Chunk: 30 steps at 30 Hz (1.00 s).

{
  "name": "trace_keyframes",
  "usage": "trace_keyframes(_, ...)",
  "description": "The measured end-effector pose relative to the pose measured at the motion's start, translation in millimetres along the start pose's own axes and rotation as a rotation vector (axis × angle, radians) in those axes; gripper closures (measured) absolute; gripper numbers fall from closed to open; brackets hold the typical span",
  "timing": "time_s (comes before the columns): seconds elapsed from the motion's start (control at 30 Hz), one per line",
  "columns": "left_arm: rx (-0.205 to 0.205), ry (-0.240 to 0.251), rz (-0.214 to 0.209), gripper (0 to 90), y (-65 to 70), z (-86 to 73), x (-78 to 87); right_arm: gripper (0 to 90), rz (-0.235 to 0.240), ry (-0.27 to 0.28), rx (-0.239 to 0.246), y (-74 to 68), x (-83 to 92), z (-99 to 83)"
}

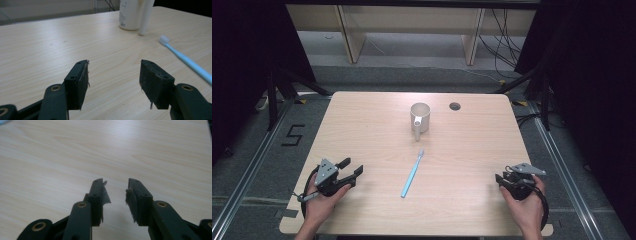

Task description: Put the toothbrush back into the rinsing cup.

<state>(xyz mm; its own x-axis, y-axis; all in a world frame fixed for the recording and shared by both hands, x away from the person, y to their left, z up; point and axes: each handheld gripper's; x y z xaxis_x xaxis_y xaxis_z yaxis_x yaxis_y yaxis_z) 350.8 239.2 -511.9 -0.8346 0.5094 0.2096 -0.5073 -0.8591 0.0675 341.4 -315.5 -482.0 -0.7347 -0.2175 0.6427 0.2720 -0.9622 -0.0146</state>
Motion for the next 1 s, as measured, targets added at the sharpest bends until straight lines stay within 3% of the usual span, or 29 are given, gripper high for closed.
trace_keyframes(0.03,0.003,-0.010,-0.015,39.7,3.3,3.2,-2.1,65.5,-0.022,-0.006,0.000,4.0,0.6,-0.2)
trace_keyframes(0.07,0.013,-0.020,-0.026,39.5,6.7,5.4,-4.1,65.3,-0.007,0.014,-0.004,10.9,-0.4,-1.8)
trace_keyframes(0.1,0.015,-0.033,-0.040,39.3,9.9,7.7,-5.9,65.3,-0.046,-0.007,-0.035,12.5,0.0,-2.4)
trace_keyframes(0.13,0.015,-0.033,-0.040,39.2,9.9,7.7,-5.9,65.3,-0.060,-0.012,-0.026,15.7,-0.7,-3.8)
trace_keyframes(0.17,0.015,-0.051,-0.069,39.1,16.8,10.9,-9.9,65.3,-0.044,-0.039,-0.020,18.6,0.5,-4.0)
trace_keyframes(0.27,0.010,-0.084,-0.085,38.8,22.2,14.1,-12.8,63.3,-0.045,-0.068,0.008,22.0,1.6,-5.7)
trace_keyframes(0.33,-0.003,-0.139,-0.107,38.8,30.3,23.5,-18.3,60.9,-0.082,-0.090,-0.057,17.3,3.1,-7.9)
trace_keyframes(0.37,-0.008,-0.157,-0.116,38.6,32.5,27.1,-19.7,59.8,-0.070,-0.093,-0.015,20.9,1.2,-7.8)
trace_keyframes(0.43,-0.008,-0.168,-0.121,38.4,35.5,30.5,-20.9,58.6,-0.081,-0.125,-0.079,15.2,2.9,-6.2)
trace_keyframes(0.47,-0.016,-0.180,-0.128,38.1,38.3,33.8,-22.0,58.4,-0.070,-0.115,-0.055,16.6,2.5,-5.5)
trace_keyframes(0.53,-0.029,-0.214,-0.138,38.1,45.1,39.8,-24.1,58.4,-0.085,-0.115,-0.077,14.8,2.7,-4.2)
trace_keyframes(0.57,-0.055,-0.262,-0.156,38.0,50.3,45.0,-27.1,59.0,-0.093,-0.130,-0.147,10.6,4.4,-1.8)
trace_keyframes(0.6,-0.076,-0.289,-0.161,38.0,51.4,47.3,-27.9,59.9,-0.096,-0.131,-0.171,8.8,4.6,-1.0)
trace_keyframes(0.63,-0.075,-0.304,-0.167,38.0,55.2,49.8,-31.0,60.5,-0.083,-0.126,-0.117,13.3,6.1,-0.3)
trace_keyframes(0.67,-0.088,-0.327,-0.173,38.0,56.0,52.0,-32.1,61.0,-0.085,-0.140,-0.111,13.4,7.1,1.3)
trace_keyframes(0.7,-0.086,-0.343,-0.179,38.0,58.1,54.0,-34.3,61.3,-0.066,-0.140,-0.119,13.3,7.4,1.8)
trace_keyframes(0.73,-0.086,-0.343,-0.179,38.0,58.1,54.0,-34.3,61.6,-0.088,-0.164,-0.161,9.1,9.2,2.9)
trace_keyframes(0.77,-0.101,-0.366,-0.189,38.3,62.4,58.0,-39.5,61.6,-0.083,-0.179,-0.097,12.7,10.8,3.5)
trace_keyframes(0.83,-0.114,-0.391,-0.198,38.7,67.5,62.9,-44.4,61.7,-0.074,-0.194,-0.063,14.1,9.9,5.3)
trace_keyframes(0.97,-0.131,-0.428,-0.214,39.3,73.5,68.3,-51.0,62.1,-0.088,-0.226,-0.045,12.4,9.5,9.0)
trace_keyframes(1.0,-0.132,-0.454,-0.221,39.6,77.2,70.7,-55.9,62.2,-0.098,-0.271,-0.073,7.6,10.3,13.1)
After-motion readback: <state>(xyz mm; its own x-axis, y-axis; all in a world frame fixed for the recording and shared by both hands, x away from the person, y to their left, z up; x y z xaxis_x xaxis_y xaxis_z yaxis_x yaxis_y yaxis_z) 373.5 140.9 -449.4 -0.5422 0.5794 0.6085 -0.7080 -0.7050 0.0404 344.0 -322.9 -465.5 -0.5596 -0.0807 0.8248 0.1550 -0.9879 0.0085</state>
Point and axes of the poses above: each handheld gripper's, and its own axes: x roughly backward along the jaws, z roughly out of its top, y roughly to its right, and after that the axes turned 5 degrees about y, right-handed
